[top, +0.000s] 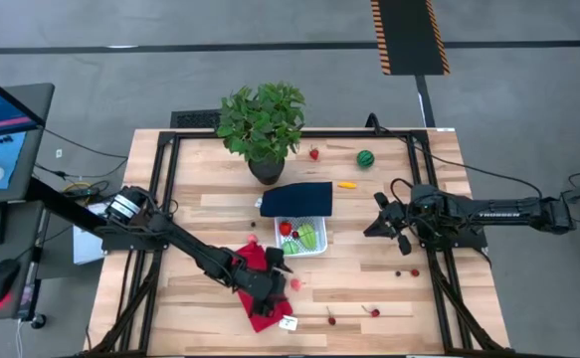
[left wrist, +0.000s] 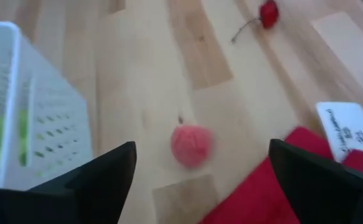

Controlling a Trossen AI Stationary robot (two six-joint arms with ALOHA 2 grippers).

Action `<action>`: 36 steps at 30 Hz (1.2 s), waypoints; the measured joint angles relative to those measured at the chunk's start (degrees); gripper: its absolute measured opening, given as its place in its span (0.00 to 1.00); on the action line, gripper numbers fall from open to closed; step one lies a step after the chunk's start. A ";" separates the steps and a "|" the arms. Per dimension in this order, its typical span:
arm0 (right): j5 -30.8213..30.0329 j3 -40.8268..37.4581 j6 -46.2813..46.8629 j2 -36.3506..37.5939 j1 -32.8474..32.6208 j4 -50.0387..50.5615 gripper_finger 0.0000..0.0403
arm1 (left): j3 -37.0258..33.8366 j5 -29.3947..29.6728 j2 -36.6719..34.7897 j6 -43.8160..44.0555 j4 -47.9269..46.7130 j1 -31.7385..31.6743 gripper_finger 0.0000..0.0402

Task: Pick and placing Produce into tupperware
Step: Put the peach into the bin

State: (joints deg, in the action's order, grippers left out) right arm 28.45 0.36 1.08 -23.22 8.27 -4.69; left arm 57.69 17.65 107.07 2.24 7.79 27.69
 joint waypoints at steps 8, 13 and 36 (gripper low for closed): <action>-0.01 -0.01 0.00 0.00 0.00 0.81 0.14 | 2.61 -1.96 1.92 2.86 -3.25 -0.45 0.90; 0.00 -0.01 0.00 0.00 -0.02 0.81 0.14 | 3.74 -2.84 1.84 3.49 -3.83 -0.75 0.90; 0.00 -0.02 0.00 0.00 -0.02 0.77 0.14 | 6.71 -9.54 7.86 4.77 -2.10 -2.70 0.90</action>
State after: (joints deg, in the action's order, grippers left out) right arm 28.45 0.34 1.08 -23.22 8.25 -3.92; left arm 64.40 8.11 114.92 7.01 5.69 24.99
